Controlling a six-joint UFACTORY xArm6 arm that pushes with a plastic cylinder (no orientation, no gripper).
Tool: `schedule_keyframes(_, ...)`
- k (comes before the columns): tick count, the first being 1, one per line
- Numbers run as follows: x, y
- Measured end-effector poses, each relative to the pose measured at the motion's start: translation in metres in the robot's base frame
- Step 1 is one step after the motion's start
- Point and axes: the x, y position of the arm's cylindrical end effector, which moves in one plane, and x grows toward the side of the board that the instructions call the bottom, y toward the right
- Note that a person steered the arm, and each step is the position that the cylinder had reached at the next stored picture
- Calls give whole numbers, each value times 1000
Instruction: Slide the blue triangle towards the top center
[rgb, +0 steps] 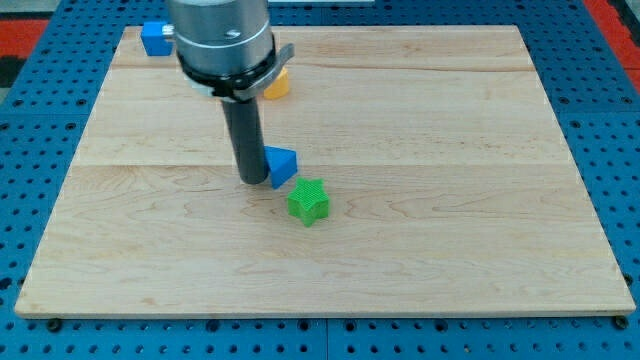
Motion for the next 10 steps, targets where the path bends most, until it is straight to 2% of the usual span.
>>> schedule_keyframes(1, 13, 16)
schedule_keyframes(2, 0, 33)
schedule_keyframes(3, -50, 48)
schedule_keyframes(4, -82, 65)
schedule_keyframes(6, -118, 91)
schedule_keyframes(7, -128, 141)
schedule_keyframes(8, -153, 151)
schedule_keyframes(9, -151, 118)
schedule_keyframes(10, -125, 125)
